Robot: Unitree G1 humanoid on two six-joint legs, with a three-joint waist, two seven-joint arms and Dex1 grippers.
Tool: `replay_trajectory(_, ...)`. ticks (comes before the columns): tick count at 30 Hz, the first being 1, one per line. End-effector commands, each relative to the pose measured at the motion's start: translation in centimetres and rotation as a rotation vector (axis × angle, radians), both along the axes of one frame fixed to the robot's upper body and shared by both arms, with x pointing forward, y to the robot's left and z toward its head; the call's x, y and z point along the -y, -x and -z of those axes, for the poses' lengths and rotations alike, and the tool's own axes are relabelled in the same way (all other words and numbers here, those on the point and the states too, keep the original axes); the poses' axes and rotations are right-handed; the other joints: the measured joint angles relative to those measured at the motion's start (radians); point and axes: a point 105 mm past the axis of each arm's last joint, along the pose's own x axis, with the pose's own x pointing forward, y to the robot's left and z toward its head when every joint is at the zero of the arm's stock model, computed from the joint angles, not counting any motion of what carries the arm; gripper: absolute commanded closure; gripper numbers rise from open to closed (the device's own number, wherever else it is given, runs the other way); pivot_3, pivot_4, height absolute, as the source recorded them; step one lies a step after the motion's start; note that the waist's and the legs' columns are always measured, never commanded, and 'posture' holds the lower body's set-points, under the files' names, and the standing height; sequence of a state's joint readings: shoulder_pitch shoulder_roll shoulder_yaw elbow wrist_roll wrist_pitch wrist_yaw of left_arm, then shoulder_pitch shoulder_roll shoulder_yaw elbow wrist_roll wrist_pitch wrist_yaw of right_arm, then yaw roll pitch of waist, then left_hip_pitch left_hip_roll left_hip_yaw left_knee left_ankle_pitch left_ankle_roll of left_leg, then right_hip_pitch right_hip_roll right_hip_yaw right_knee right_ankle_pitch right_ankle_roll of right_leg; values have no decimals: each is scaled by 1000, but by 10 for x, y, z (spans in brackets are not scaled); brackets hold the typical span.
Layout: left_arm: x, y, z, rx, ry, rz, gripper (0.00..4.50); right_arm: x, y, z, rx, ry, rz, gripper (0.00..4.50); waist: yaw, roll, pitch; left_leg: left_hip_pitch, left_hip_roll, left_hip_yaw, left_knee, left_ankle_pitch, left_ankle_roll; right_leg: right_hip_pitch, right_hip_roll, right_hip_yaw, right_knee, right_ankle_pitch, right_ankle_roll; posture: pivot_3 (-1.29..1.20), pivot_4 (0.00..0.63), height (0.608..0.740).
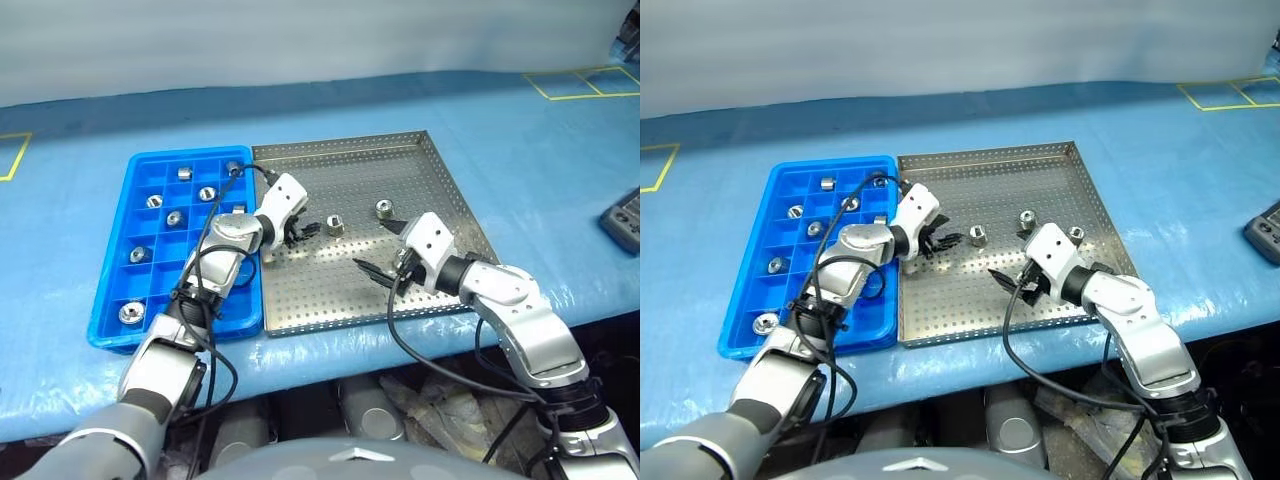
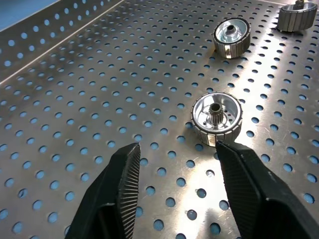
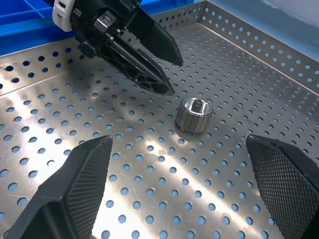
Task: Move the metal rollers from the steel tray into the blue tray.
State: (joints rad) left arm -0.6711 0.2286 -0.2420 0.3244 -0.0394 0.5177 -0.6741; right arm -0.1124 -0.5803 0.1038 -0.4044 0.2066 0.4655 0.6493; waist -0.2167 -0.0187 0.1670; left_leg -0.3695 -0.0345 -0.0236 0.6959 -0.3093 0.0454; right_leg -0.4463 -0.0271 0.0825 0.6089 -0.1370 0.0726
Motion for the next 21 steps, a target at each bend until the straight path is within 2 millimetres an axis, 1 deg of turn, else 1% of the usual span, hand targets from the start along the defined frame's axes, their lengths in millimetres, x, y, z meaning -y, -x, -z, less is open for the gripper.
replay_trajectory(1,10,-7,-12,42,3,12,914,3,3,-14,61,-7,12,0,-4,0,0,0,0,0,0,0,0,0,0,0,0,0,0,-302,150,740)
replay_trajectory(4,12,-9,-9,37,-13,11,914,3,4,-13,62,-9,21,0,-20,0,0,0,0,0,0,0,0,0,0,0,0,0,0,-313,150,740)
replay_trajectory(9,13,-13,5,0,-70,9,914,5,5,-12,61,-14,33,0,-41,0,0,1,0,1,0,0,0,1,1,1,0,-1,1,-323,150,740)
replay_trajectory(17,15,-12,20,-41,-88,16,914,3,7,-11,57,-26,38,0,-66,0,0,1,0,1,0,0,0,1,1,1,0,-2,3,-336,150,740)
replay_trajectory(20,16,-11,22,-49,-83,13,914,4,8,-10,55,-25,41,0,-70,0,0,1,0,1,0,0,0,2,1,1,0,-3,5,-338,150,740)
replay_trajectory(21,16,-11,22,-49,-78,11,1084,4,8,-10,54,-25,42,0,-71,0,0,1,0,1,0,0,0,2,1,1,0,-3,5,-338,150,740)
